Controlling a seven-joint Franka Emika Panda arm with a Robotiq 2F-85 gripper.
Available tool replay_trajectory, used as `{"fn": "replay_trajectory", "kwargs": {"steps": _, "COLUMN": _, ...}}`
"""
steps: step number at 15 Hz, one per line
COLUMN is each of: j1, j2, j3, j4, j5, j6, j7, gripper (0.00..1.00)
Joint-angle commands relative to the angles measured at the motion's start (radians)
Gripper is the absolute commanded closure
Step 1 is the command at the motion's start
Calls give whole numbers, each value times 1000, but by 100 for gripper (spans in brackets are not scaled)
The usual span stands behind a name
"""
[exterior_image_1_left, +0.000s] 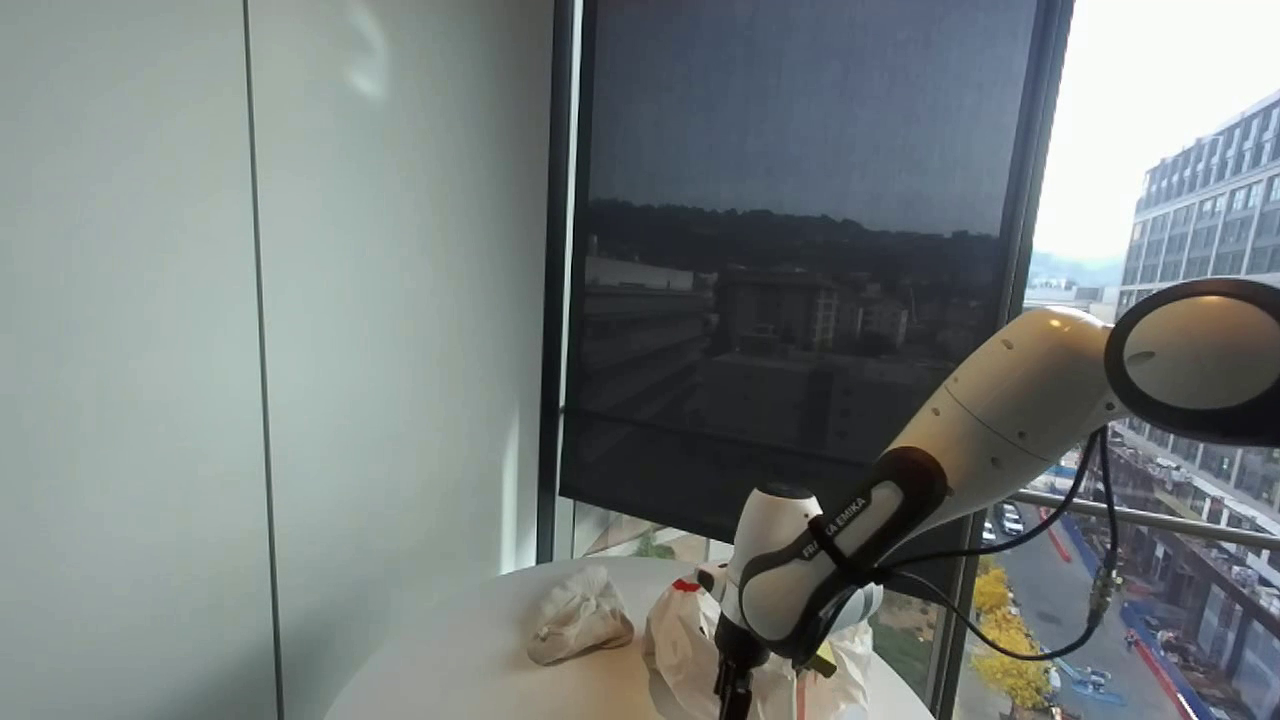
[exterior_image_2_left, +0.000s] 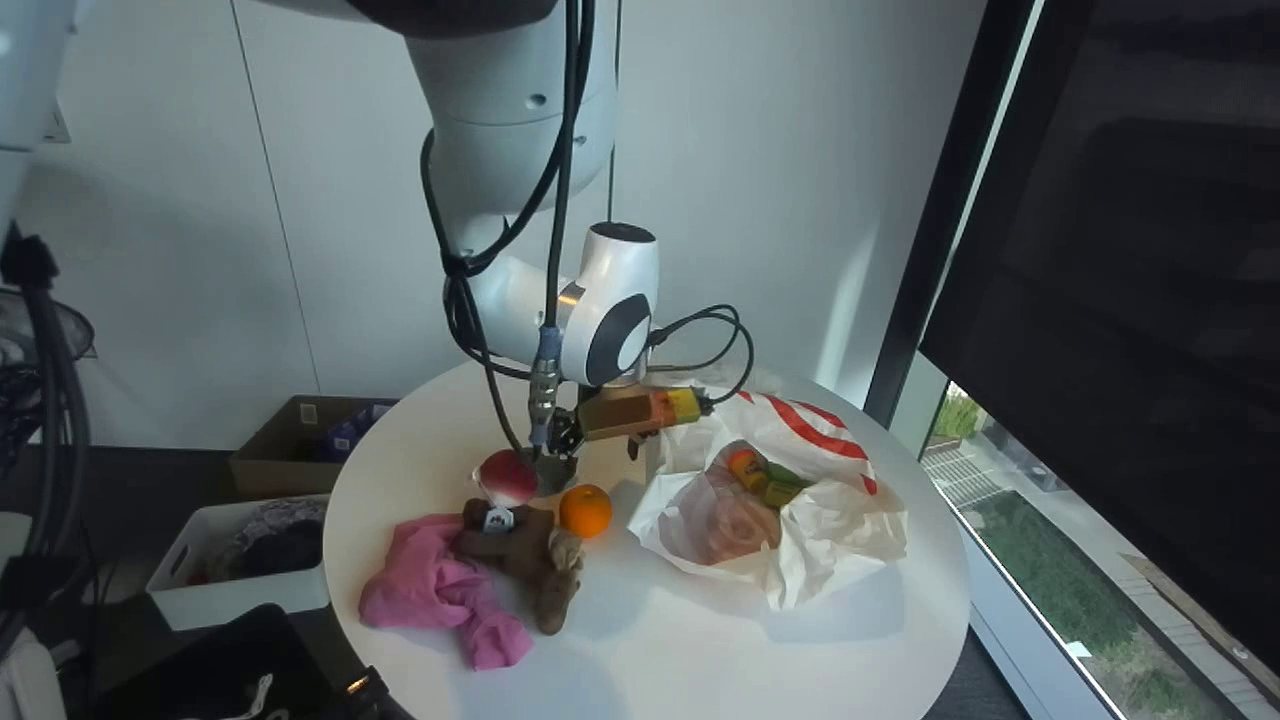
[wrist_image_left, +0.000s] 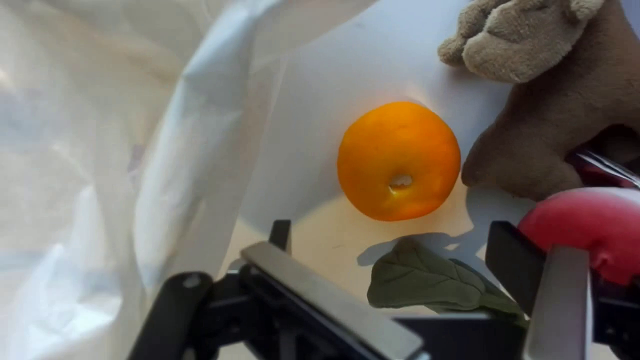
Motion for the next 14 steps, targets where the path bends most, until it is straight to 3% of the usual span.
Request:
{"fn": "replay_trajectory", "kwargs": {"steps": 1, "j1": -94, "j2": -181, "j3": 73, "j4": -49, "j5": 186, "j6": -278, "j7": -61, "gripper": 0}}
{"fn": "replay_trajectory", "kwargs": {"steps": 4, "j1": -40, "j2": -281, "j3": -59, "j4": -15, "j5": 133, "j6": -545, "j7": 34, "gripper": 0}}
{"fn": "replay_trajectory", "kwargs": {"steps": 7, "j1": -21, "j2": -278, "j3": -163, "j4": 0, "j5": -4, "j6": -655, "j7": 119, "gripper": 0}}
{"fn": "replay_trajectory", "kwargs": {"steps": 10, "j1": -25, "j2": -203, "j3": -233, "j4": 5, "j5": -135, "j6": -580, "j7": 173, "gripper": 0}}
{"fn": "replay_trajectory", "kwargs": {"steps": 14, "j1": -34, "j2": -60, "j3": -266, "j4": 36, "j5": -161, "j6": -378, "j7": 203, "gripper": 0}}
